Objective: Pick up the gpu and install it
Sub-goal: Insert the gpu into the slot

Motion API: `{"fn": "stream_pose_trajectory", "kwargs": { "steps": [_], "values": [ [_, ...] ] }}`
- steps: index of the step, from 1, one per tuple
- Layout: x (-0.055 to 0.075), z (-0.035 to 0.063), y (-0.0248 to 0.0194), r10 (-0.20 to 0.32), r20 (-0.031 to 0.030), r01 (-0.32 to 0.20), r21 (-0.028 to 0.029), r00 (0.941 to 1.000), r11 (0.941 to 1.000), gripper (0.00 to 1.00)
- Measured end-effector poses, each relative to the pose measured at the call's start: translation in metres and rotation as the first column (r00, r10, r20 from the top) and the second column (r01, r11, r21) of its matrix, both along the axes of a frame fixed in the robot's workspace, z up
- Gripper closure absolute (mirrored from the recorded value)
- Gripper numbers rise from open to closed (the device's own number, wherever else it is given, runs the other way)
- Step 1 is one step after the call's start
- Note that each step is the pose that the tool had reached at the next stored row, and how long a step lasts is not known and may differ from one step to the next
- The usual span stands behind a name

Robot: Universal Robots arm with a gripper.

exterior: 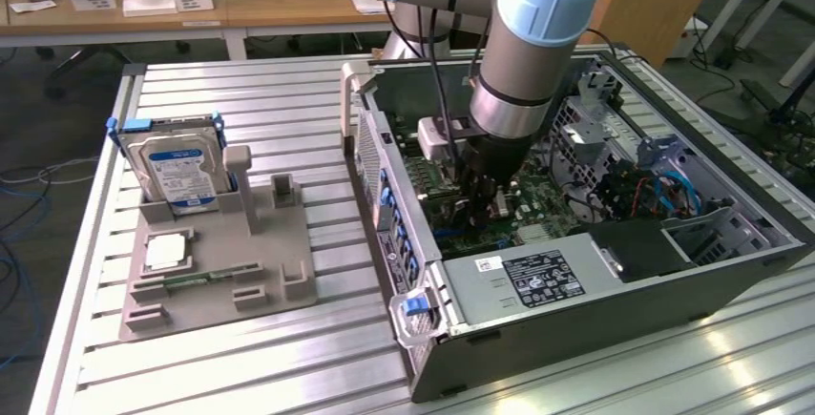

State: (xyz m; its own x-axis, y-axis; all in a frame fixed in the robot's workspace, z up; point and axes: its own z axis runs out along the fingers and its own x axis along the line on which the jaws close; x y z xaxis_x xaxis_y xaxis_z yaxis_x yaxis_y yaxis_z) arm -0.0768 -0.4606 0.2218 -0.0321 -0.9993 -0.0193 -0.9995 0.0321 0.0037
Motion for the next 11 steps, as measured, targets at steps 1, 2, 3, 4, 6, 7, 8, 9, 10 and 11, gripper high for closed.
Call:
{"fn": "stream_pose_trajectory", "kwargs": {
  "steps": [1, 2, 3, 4, 6, 7, 8, 9, 10, 11],
  "values": [
    [0.0000, -0.0002, 0.0000, 0.000, -0.0003, 0.000, -0.0002, 1.0000, 1.0000, 0.72],
    [0.0000, -0.0002, 0.0000, 0.000, -0.0005, 0.000, -0.0002, 1.0000, 1.0000, 0.72],
    [0.0000, -0.0003, 0.0000, 0.000, -0.0005, 0.000, -0.0002, 1.0000, 1.0000, 0.72],
    [0.0000, -0.0004, 0.0000, 0.000, -0.0004, 0.000, -0.0001, 1.0000, 1.0000, 0.72],
    [0.0000, -0.0005, 0.0001, 0.000, -0.0004, 0.000, 0.0001, 1.0000, 1.0000, 0.72],
    [0.0000, -0.0005, 0.0002, 0.000, -0.0004, 0.000, 0.0002, 1.0000, 1.0000, 0.72],
    [0.0001, -0.0005, 0.0004, 0.000, -0.0003, 0.000, 0.0001, 1.0000, 1.0000, 0.72],
    [0.0001, -0.0005, 0.0006, 0.000, -0.0003, 0.000, 0.0001, 1.0000, 1.0000, 0.72],
    [0.0001, -0.0004, 0.0009, 0.000, -0.0001, 0.000, 0.0006, 1.0000, 1.0000, 0.72],
    [0.0001, 0.0002, 0.0011, 0.000, 0.0000, 0.000, 0.0006, 1.0000, 1.0000, 0.72]
  ]
}}
